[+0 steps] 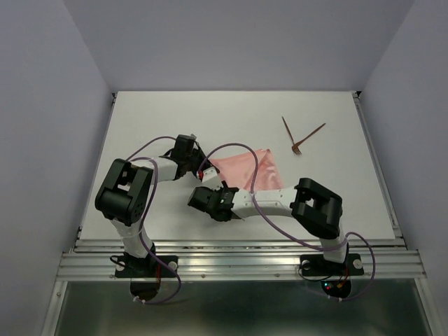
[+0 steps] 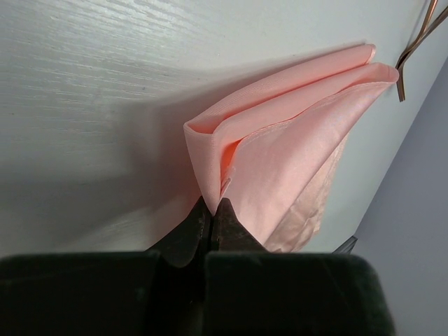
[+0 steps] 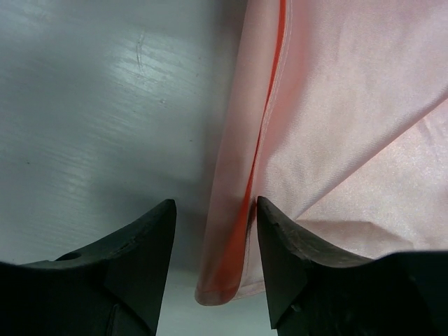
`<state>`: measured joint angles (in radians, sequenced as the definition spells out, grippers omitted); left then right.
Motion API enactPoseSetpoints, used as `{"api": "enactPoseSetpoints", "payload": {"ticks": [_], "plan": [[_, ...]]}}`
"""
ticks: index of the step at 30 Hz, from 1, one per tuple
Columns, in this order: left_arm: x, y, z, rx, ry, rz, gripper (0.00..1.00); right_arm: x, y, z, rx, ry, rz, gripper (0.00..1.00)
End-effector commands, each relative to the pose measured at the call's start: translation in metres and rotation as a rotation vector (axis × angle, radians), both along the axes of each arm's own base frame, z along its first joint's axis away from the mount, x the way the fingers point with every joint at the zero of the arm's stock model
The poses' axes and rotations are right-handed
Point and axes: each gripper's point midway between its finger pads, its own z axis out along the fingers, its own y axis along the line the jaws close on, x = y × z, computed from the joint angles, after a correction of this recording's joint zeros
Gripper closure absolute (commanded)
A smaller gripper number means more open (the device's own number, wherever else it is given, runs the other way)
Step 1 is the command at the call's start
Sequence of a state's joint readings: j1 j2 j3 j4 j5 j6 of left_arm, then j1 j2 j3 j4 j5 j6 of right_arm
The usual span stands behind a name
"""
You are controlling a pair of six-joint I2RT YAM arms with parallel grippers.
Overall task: Fold the napkin into a case and place the utensils inside
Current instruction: Pick up the upper triangle-folded napkin from the center of the board.
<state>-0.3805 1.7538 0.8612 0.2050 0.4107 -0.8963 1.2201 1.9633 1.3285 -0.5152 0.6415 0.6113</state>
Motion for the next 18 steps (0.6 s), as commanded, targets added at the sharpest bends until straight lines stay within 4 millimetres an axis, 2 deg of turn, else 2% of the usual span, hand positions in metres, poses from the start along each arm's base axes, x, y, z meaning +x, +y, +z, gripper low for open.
{"api": "enactPoseSetpoints", "payload": {"ticks": [1,13,15,18], "plan": [[0.01,-0.006,0.023,-0.015,-0.056,-0.003,1.0,0.01,-0.001,0.012,-0.053,-0.088,-0.061,0.46],[0.01,-0.006,0.027,-0.017,-0.064,-0.004,1.0,0.01,-0.013,-0.008,-0.137,-0.113,-0.091,0.59],[0.01,-0.005,0.027,-0.015,-0.066,-0.004,1.0,0.011,-0.015,-0.007,-0.144,-0.124,-0.098,0.66],[0.009,-0.004,0.026,-0.011,-0.065,-0.001,1.0,0.013,-0.018,-0.005,-0.148,-0.14,-0.107,0.66]]}}
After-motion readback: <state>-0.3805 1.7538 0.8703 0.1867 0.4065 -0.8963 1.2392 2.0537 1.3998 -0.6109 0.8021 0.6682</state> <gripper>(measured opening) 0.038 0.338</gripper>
